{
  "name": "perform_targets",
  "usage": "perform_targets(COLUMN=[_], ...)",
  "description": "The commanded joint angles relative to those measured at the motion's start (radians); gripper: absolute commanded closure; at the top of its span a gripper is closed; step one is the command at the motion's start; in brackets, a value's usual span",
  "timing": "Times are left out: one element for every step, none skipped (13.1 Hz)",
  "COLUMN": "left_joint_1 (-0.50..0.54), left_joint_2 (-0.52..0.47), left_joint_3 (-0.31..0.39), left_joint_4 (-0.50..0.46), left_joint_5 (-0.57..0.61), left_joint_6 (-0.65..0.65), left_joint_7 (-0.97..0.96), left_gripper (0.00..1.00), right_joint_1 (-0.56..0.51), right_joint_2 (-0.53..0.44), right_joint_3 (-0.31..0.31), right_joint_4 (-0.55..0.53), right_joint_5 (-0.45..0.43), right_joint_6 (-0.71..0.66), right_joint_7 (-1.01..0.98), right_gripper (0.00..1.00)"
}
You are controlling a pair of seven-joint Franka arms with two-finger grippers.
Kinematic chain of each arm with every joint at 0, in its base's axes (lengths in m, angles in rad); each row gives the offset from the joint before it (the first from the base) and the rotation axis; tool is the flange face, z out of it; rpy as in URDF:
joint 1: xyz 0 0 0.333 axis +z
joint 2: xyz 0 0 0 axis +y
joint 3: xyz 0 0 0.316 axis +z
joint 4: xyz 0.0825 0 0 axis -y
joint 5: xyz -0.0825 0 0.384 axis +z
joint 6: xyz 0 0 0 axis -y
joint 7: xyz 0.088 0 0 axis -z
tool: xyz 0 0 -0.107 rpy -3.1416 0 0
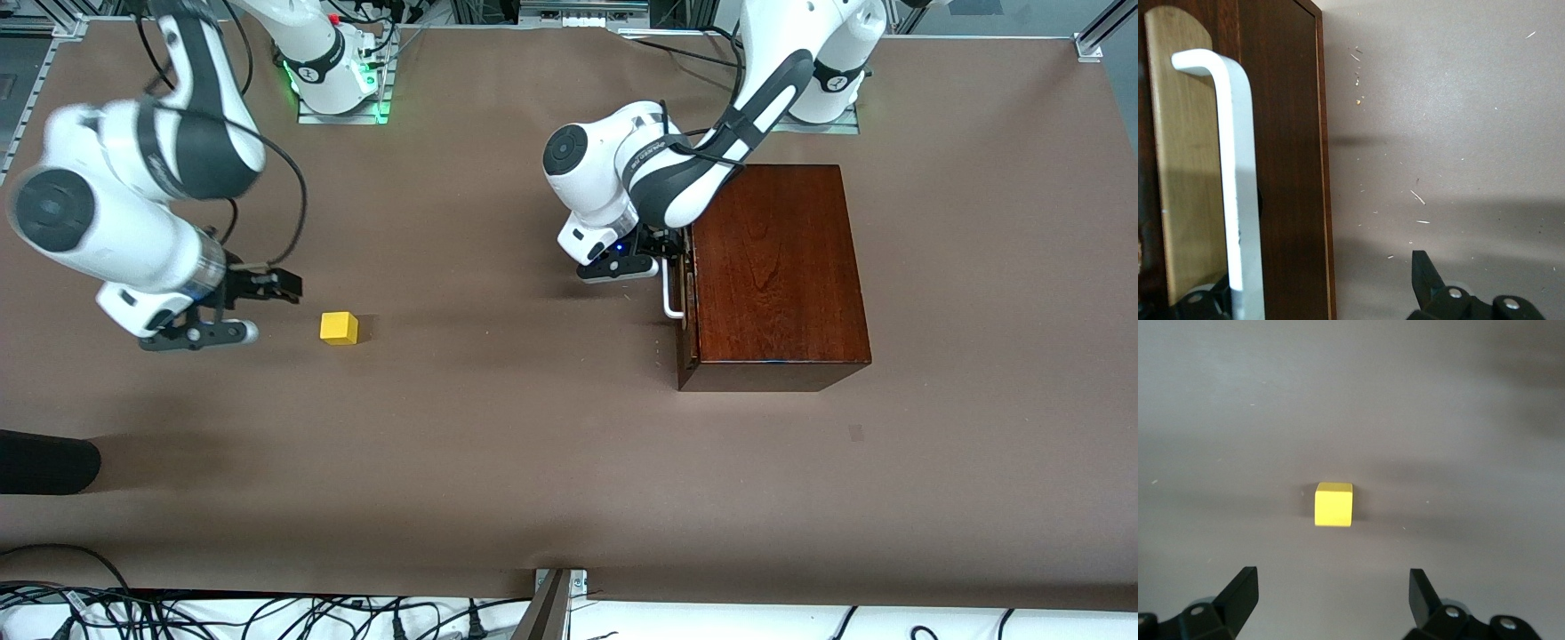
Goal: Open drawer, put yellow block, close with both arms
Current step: 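Pull the drawer open with the left gripper while the right gripper grasps the cube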
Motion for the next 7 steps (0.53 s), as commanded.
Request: perform_targets(left_joint_1=[-0.018, -0.020, -0.020, -0.022, -0.031, -0.032, -0.034], left_joint_2=[0.028, 0.038, 0.039, 0.041, 0.045, 0.056, 0.070], left_joint_3=[-0.002, -0.002, -0.004, -0.004, -0.005, -0.005, -0.005], left_joint_4=[0.018, 0.021, 0.021, 0.021, 0.022, 0.024, 0.035], left_joint_5=[0.011, 0.001, 0.001, 0.002, 0.001, -0.001, -0.003], left_joint_6=[0.084, 0.127, 0.158, 0.184, 0.220, 0.269, 0.320], left_joint_7=[-0.051, -0.065, -0.078, -0.082, -0.082, -0.083, -0.089], left_gripper=[0.00, 0.00, 0.00, 0.00, 0.00, 0.00, 0.00], right_joint_1=[0.003, 0.004, 0.004, 0.004, 0.004, 0.004, 0.004], right_joint_2=[0.003, 0.024, 0.044, 0.067, 0.092, 0.119, 0.148], right_joint_3=[0.003, 0.003, 0.004, 0.004, 0.006, 0.012, 0.012], right_joint_4=[-0.092, -0.098, -0.105, -0.112, -0.114, -0.114, -0.115], right_joint_5=[0.009, 0.009, 0.009, 0.009, 0.012, 0.046, 0.085], right_joint_6=[0.122, 0.147, 0.178, 0.211, 0.239, 0.259, 0.287], right_joint_7=[0.036, 0.043, 0.067, 0.091, 0.110, 0.115, 0.116], right_gripper=[0.00, 0.00, 0.00, 0.00, 0.00, 0.00, 0.00])
